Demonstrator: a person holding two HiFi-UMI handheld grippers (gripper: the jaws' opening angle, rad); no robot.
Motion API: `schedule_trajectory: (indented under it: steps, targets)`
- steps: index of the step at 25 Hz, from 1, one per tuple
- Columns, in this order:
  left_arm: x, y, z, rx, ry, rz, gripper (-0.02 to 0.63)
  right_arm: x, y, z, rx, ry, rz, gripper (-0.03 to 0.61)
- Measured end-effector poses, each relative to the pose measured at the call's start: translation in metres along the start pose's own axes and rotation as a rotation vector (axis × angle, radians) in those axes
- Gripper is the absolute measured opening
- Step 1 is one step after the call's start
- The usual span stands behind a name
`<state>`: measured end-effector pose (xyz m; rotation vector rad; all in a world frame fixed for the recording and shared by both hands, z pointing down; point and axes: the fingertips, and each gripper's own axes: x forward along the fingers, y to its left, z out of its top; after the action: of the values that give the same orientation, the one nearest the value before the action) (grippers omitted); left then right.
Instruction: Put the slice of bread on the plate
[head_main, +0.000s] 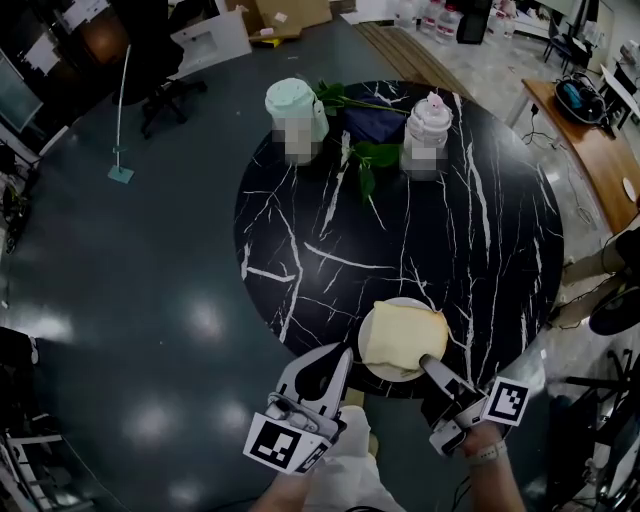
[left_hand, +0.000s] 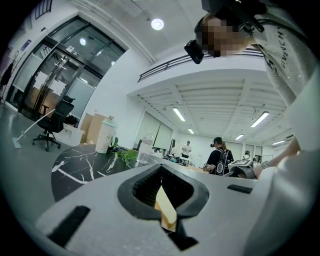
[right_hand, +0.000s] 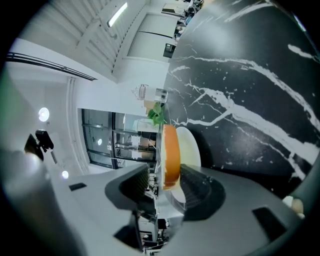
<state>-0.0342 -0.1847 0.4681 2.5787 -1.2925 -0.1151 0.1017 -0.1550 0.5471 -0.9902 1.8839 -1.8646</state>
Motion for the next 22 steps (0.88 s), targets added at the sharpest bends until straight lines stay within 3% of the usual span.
schedule_trajectory:
  steps: [4, 6, 9, 14, 22]
  targets:
    - [0.001, 0.000, 0.002, -0.007, -0.006, -0.002, 0.008, 0.000, 0.007, -0.006, 0.035, 0.022, 0.037, 0.220]
    - [0.003, -0.003, 0.001, -0.011, -0.008, -0.007, 0.008, 0.001, 0.012, -0.008, 0.004, 0.041, 0.043, 0.235]
    - [0.004, -0.004, 0.000, -0.013, -0.009, -0.010, 0.008, 0.003, 0.017, -0.012, -0.119, 0.098, 0.010, 0.244]
    - [0.004, -0.004, -0.001, -0.013, -0.007, -0.008, 0.008, -0.003, 0.010, -0.015, -0.329, 0.168, -0.136, 0.249]
    - [0.003, 0.000, -0.005, -0.029, -0.011, -0.002, 0.008, -0.005, -0.002, -0.030, -0.578, 0.307, -0.231, 0.276]
